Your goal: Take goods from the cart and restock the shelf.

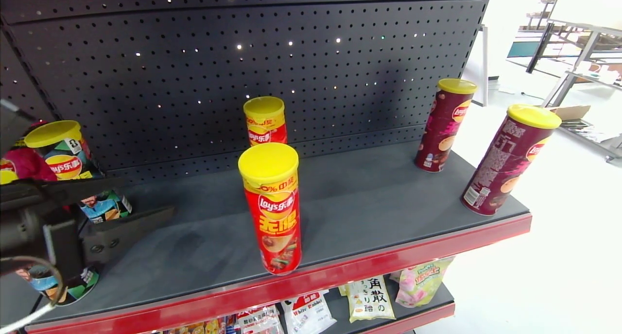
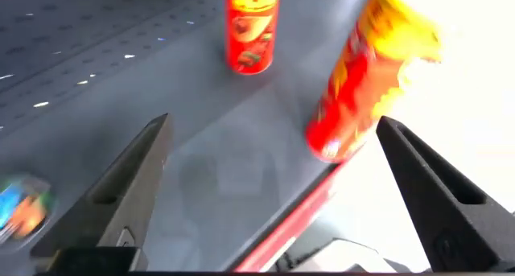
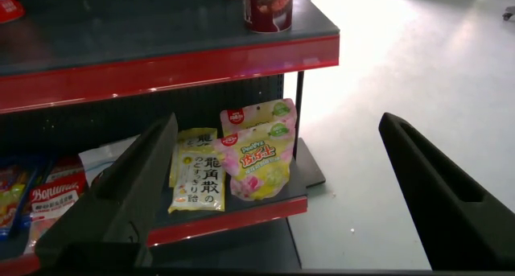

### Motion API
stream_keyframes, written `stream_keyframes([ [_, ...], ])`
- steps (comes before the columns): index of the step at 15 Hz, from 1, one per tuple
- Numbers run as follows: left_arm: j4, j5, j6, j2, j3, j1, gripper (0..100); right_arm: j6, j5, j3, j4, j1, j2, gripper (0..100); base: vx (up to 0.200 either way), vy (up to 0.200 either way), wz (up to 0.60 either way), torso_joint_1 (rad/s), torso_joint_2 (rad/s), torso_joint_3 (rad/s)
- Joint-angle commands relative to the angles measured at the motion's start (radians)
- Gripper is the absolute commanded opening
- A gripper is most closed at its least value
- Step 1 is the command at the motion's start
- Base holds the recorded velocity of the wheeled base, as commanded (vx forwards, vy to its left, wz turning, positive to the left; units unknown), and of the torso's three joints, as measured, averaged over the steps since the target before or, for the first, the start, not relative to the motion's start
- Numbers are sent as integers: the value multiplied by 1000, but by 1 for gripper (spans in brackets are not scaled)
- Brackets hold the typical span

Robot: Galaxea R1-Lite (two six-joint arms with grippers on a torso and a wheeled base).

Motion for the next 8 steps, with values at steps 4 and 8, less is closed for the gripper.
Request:
stream_keyframes([
  [4, 230, 157, 55, -639, 206, 79, 100, 0, 0, 0, 0, 0, 0, 100, 0, 0, 0, 0, 0, 0],
  [8, 377, 200, -14, -864, 254, 79, 100, 0, 0, 0, 0, 1, 0, 100, 0, 0, 0, 0, 0, 0],
])
